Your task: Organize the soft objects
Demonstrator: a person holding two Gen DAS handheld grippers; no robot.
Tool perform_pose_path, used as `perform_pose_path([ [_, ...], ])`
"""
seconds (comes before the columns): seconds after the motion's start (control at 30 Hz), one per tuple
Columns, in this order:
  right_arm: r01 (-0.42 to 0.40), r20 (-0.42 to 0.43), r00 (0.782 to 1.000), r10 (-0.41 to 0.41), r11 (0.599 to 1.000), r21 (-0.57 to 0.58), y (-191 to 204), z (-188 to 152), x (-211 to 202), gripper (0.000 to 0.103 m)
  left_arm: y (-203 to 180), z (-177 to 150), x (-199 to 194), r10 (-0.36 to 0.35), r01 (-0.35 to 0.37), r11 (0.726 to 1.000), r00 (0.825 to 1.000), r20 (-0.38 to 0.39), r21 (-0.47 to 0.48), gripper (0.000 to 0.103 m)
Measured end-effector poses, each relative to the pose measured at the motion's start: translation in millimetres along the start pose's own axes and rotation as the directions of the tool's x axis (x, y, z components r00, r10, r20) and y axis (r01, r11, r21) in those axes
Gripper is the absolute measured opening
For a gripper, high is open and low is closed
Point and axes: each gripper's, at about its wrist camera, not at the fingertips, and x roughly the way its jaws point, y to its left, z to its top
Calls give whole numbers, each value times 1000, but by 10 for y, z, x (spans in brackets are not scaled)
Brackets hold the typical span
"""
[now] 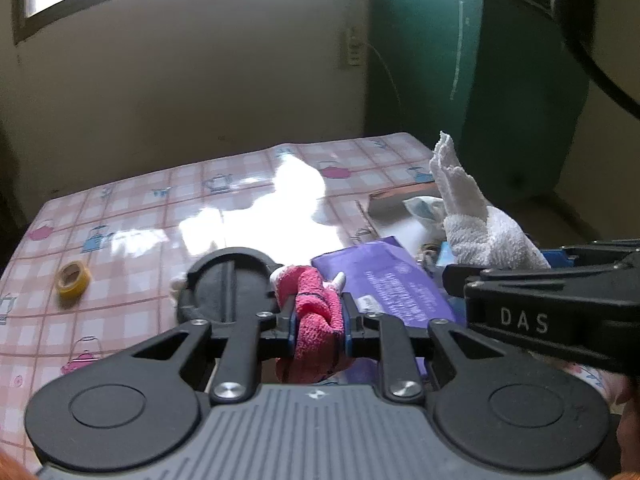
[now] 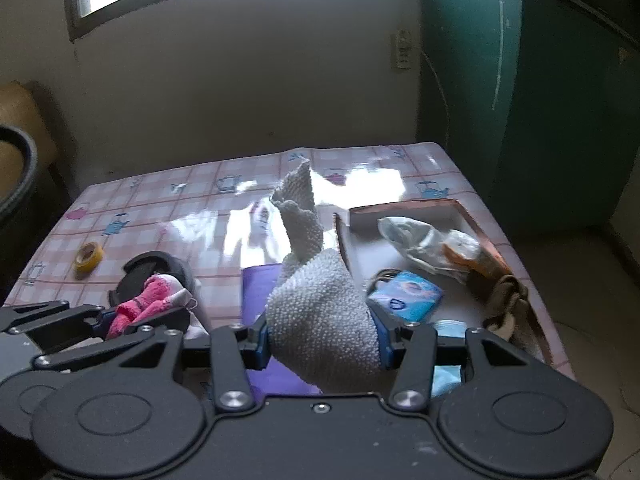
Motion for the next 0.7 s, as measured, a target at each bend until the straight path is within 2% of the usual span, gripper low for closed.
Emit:
perform_pose_path([
  [0.37,51,3,999,-51,998,30,-478,27,-22,58,-322,87,57,-68,68,997,998,11,45,23],
  [0.7,100,7,995,-101,993,65,-925,72,-12,59,-676,208,243,-148,146,986,988,32,77,23],
])
